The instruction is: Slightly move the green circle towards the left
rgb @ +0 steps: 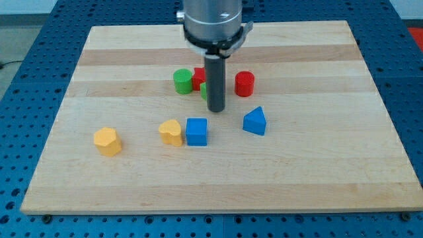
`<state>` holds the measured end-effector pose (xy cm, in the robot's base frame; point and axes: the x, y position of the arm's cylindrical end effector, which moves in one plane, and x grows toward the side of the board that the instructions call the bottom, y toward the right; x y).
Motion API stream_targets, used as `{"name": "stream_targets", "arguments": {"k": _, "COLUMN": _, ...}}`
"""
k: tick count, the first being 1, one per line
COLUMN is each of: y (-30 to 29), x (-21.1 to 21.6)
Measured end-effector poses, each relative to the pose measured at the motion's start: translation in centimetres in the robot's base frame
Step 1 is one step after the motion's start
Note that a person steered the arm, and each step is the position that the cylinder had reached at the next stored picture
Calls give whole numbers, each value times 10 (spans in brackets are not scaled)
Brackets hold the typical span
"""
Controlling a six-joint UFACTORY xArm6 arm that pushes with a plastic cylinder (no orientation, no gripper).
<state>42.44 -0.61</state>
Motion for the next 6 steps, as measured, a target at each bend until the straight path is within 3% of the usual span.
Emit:
{"name": "stream_targets", "arguments": {"k": 2, "y": -17, "x": -75}}
{"name": "stream_targets", "arguments": {"k": 3, "y": -20, "x": -69}}
{"name": "stream_targets", "arguments": {"k": 4, "y": -28, "x": -34}}
{"name": "stream_targets", "arguments": {"k": 6, "y": -92, "x": -43}}
